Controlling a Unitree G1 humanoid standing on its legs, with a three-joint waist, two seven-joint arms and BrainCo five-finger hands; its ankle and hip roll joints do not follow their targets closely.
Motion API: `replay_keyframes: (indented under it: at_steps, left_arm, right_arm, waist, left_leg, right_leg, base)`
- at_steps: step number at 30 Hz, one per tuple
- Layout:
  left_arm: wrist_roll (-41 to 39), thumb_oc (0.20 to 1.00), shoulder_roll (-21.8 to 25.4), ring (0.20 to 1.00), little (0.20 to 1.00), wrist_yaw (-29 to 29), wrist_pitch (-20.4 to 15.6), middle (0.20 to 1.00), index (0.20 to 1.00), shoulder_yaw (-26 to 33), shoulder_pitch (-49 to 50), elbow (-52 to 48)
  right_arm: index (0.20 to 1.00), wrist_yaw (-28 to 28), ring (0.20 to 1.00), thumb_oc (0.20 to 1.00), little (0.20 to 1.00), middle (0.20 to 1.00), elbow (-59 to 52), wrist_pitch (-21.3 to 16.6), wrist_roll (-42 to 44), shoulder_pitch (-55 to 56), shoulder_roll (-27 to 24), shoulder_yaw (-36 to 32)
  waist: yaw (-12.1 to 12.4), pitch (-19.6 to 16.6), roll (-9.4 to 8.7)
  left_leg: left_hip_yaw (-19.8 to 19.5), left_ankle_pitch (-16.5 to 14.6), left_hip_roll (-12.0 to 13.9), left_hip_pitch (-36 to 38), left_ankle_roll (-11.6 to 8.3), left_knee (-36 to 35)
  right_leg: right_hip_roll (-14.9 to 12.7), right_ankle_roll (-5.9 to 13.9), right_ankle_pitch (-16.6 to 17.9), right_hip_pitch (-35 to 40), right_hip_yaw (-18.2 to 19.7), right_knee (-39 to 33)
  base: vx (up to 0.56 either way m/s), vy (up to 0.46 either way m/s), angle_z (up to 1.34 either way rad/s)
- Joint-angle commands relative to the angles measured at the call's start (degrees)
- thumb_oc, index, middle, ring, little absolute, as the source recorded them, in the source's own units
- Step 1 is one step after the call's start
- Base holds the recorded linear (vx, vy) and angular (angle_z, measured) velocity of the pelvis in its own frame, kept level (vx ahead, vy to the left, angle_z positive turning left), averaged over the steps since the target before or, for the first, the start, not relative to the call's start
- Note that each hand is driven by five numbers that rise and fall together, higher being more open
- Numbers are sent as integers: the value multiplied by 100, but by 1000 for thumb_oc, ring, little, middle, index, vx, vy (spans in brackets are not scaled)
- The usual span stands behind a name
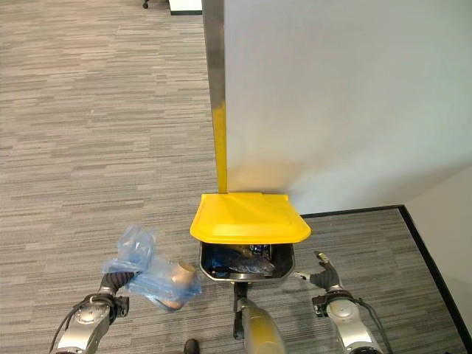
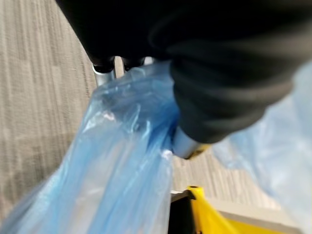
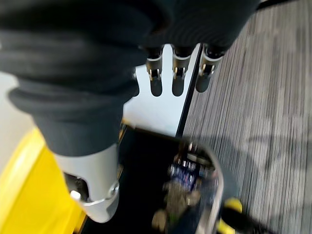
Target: Gather garbage on tea table into small bin, then transfer packed bag to large trash can.
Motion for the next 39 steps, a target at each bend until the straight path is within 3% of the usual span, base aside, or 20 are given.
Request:
replay_keyframes:
  at_steps: [1,7,14,25,31,32,35,36,39]
  left_arm:
    - [137,200,410,200,200,-114,-315,200,200,-36,47,-441]
    - [-141,200,489,200,200,-81,-500,200,200,-604,-566,-654]
    - [-376,200,675,200,200,-183,-690,200,200,-1374,-1345,-1192]
    - [-428,200,580,200,200,-233,-838,200,200,-2565,-2907,-1607]
    - [-84,200,380,200,200,30,-776,200,200,-2981,-3861,-800]
    - [48,200,274,200,200,173,-686,200,200,-3095,-4243,-210]
    - [179,200,131,200,200,284,-614,200,200,-3161,-4507,322]
    - [495,200,18,200,200,558,-448,200,200,-3128,-4823,1248]
    - [628,200,-5,200,200,628,-393,200,200,-3124,-4886,1503]
  right_arm:
    - [1000,183,1000,1000,1000,1000,-310,-258,147,-409,134,319]
    - [1000,203,1000,1000,1000,1000,-389,-351,532,-2042,304,1228]
    - [1000,-24,1000,1000,1000,1000,321,-299,760,-3614,74,1582]
    - [1000,-151,1000,1000,1000,1000,1061,-250,740,-5006,-485,1923]
    - [1000,-252,1000,1000,1000,1000,1156,-245,807,-5635,-550,2155]
    - [1000,-305,1000,1000,1000,1000,1159,-254,839,-5852,-569,2257]
    - [1000,-365,1000,1000,1000,1000,1173,-245,883,-6043,-547,2345]
    - [1000,-520,1000,1000,1000,1000,841,-303,950,-6206,-417,2464]
    - [1000,-564,1000,1000,1000,1000,696,-341,972,-6227,-347,2476]
  waist:
    - [147,-257,-171]
    - [414,-82,-167]
    - [567,159,-268]
    - [450,439,-370]
    - [267,653,-362]
    - [174,735,-365]
    - [104,799,-358]
    - [-23,971,-352]
    - [-54,1017,-340]
  left_leg:
    - [41,-728,-652,-146,362,602]
    - [-26,-766,-660,-370,350,823]
    - [-27,-794,-617,-757,316,1159]
    - [173,-778,-600,-943,301,1196]
    - [301,-769,-614,-1176,303,1338]
    - [348,-735,-611,-1332,289,1405]
    - [385,-724,-592,-1467,274,1457]
    - [505,-729,-532,-1784,250,1603]
    - [559,-735,-508,-1898,245,1645]
  right_leg:
    - [-223,478,425,-62,341,-319]
    - [-343,436,419,-137,258,-306]
    - [-382,406,440,-304,243,-211]
    - [-370,482,523,-567,319,-120]
    - [-383,484,546,-819,395,6]
    - [-389,487,555,-931,415,22]
    - [-403,485,556,-1050,396,47]
    - [-422,491,564,-1322,292,76]
    - [-439,499,572,-1430,246,78]
  base:
    - [-12,20,8]
    - [-2,-35,12]
    - [-52,-67,13]
    - [-55,-20,-7]
    - [-68,3,-17]
    - [-45,-10,-9]
    - [-30,-44,-7]
    - [-5,-87,-10]
    - [5,-37,-25]
